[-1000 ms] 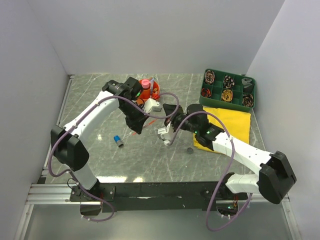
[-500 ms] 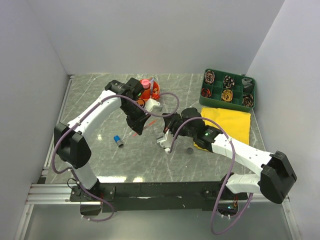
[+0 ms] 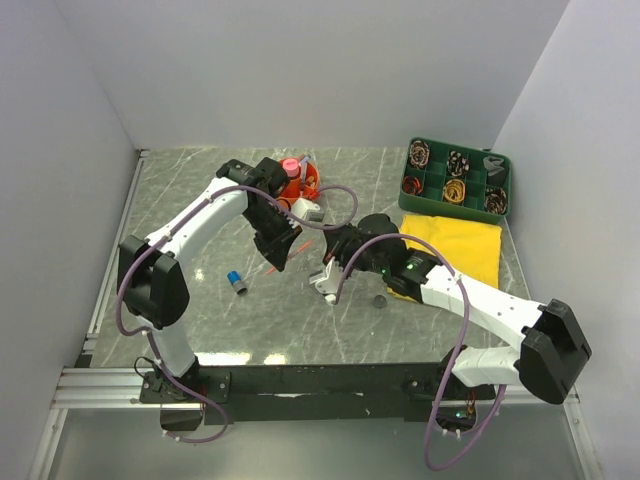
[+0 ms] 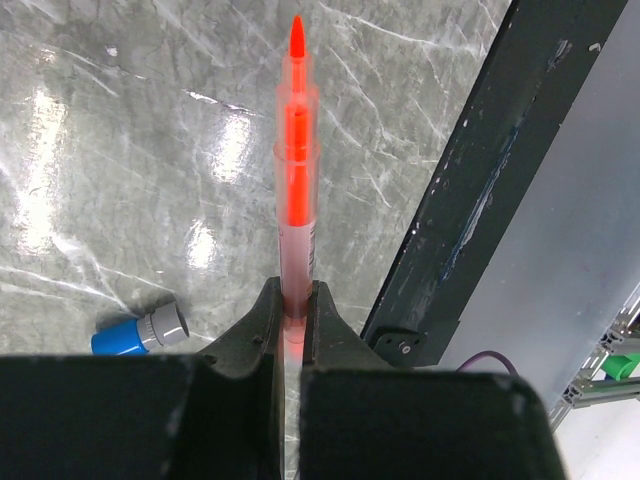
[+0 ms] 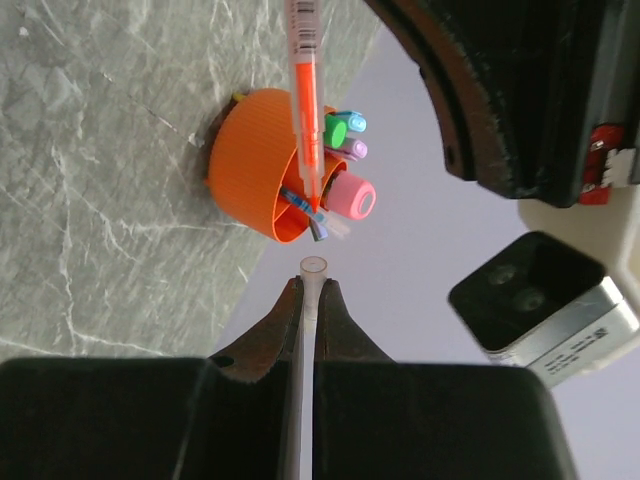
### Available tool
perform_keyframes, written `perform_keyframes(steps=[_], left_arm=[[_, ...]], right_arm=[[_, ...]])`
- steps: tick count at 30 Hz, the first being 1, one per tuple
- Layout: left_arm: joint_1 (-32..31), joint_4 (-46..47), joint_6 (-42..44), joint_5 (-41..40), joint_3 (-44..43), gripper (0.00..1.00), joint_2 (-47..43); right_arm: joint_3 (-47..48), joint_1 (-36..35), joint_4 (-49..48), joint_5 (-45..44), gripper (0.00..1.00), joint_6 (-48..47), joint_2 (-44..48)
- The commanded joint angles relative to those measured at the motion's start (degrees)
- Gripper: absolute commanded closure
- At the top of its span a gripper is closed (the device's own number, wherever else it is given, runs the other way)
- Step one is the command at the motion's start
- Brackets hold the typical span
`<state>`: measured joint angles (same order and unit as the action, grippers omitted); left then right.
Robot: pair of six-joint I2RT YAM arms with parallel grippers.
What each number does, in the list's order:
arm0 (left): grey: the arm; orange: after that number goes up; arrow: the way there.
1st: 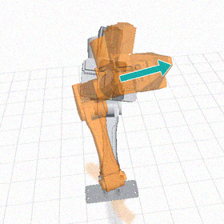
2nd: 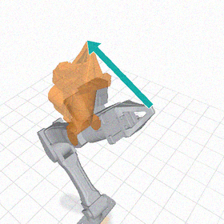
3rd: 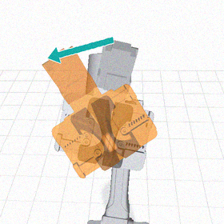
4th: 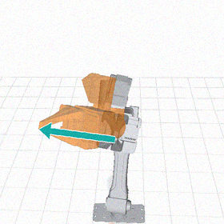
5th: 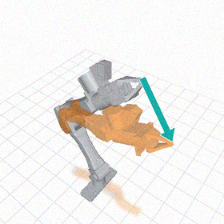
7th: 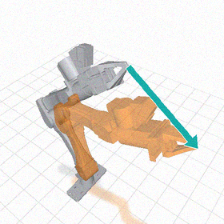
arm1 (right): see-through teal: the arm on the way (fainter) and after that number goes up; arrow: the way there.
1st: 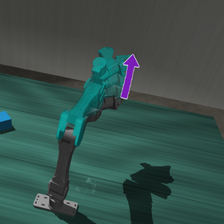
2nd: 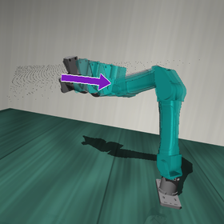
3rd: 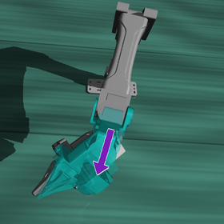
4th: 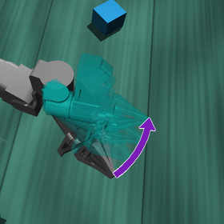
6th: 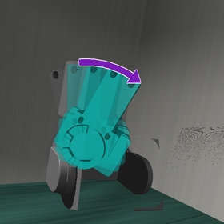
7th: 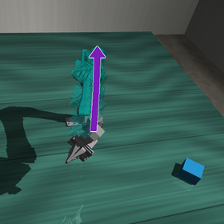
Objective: Sort the stationery into containers
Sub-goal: Close the pen cap on the pen.
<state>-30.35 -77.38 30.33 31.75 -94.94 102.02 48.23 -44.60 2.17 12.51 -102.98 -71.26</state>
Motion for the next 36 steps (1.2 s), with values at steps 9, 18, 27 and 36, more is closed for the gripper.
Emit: perform_keyframes(steps=[9, 18, 27, 36], left_arm=[[0.7, -1.4, -0.3, 2.7, -1.7, 0.99, 0.1], [1.1, -1.4, 0.2, 3.0, -1.5, 0.99, 0.2], [1.4, -1.4, 0.3, 3.1, -1.5, 0.99, 0.8], [1.8, -1.3, 0.6, 3.6, -2.0, 0.99, 1.6]], right_arm=[[5.4, -1.0, 3.3, -0.8, 1.00, 0.7, -2.5], [7.1, -1.6, 4.8, -0.4, 1.00, 0.2, -4.1], [7.3, -1.6, 4.4, 0.0, 1.00, 0.1, -4.4], [8.5, -1.7, 6.7, 1.1, 1.00, -0.5, -4.8]])
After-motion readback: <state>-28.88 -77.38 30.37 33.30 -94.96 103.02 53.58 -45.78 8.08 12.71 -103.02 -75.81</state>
